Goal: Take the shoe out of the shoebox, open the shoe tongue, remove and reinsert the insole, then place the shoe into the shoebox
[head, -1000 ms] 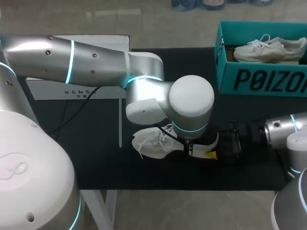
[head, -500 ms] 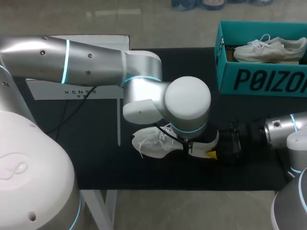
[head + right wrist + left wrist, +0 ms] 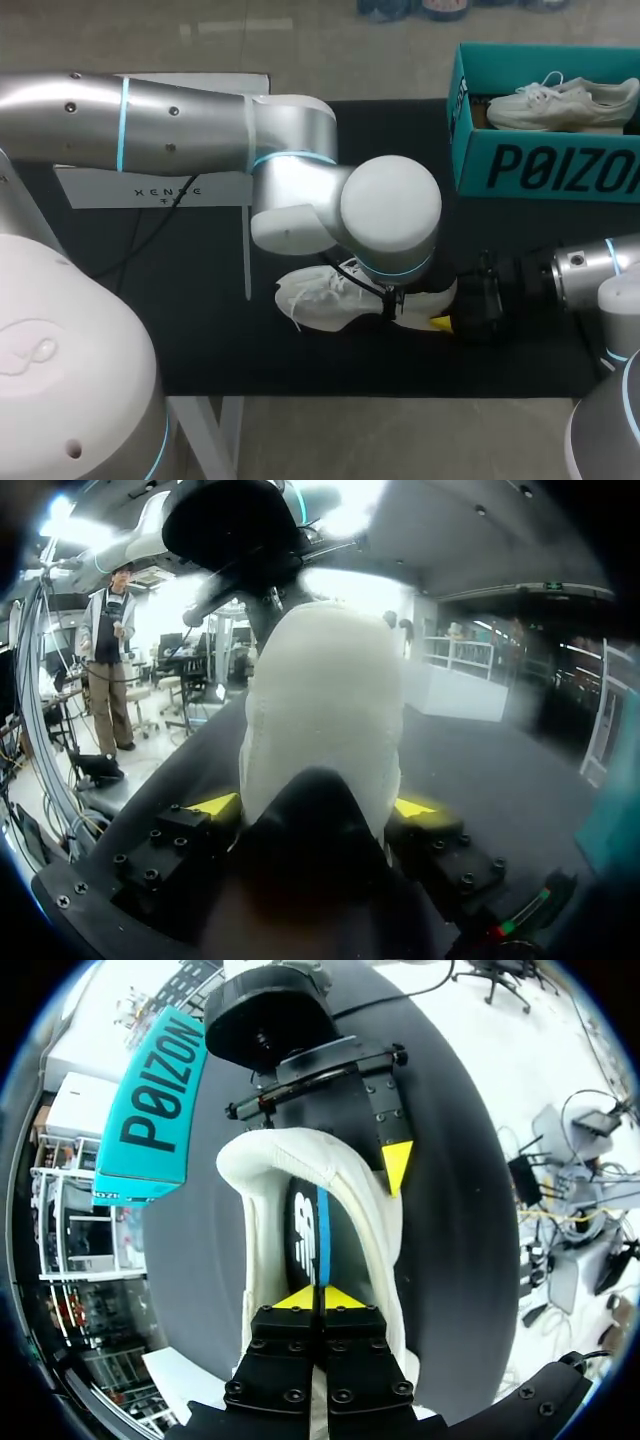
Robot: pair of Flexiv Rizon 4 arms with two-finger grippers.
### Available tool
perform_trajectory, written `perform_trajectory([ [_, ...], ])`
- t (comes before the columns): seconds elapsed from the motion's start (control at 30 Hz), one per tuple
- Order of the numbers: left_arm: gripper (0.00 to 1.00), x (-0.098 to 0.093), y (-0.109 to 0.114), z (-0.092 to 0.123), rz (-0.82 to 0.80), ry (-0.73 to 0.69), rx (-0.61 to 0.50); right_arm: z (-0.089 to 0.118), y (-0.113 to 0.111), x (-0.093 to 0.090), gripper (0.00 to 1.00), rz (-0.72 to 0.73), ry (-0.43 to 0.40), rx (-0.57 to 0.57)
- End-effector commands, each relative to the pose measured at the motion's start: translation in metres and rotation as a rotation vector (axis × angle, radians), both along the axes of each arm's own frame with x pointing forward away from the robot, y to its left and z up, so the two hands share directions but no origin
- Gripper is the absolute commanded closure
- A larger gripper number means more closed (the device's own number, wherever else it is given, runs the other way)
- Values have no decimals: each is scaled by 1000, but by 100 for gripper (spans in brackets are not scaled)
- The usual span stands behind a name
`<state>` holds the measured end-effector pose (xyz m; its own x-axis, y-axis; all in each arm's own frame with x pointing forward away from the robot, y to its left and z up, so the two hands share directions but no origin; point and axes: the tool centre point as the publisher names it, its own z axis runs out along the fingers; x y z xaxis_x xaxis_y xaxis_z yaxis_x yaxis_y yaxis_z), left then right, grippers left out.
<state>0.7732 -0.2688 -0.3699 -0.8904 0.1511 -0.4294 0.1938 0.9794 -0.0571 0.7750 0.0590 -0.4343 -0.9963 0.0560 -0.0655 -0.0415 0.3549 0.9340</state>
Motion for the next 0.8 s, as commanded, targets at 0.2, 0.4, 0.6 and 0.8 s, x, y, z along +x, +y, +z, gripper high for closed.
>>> perform_trajectory([
  [0.2,100,-5,10,25,12,-29,-12,-3,1,-3,100,-1,-1,-2],
  [0.4,100,-5,13,35,19,-44,-16,-3,1,-3,100,-1,-1,-2],
  [0.6,100,-3,18,46,38,-62,-32,-3,1,-3,100,-1,-1,-2],
  [0.8,100,-6,22,55,44,-73,-55,-3,1,-3,100,-1,-1,-2],
])
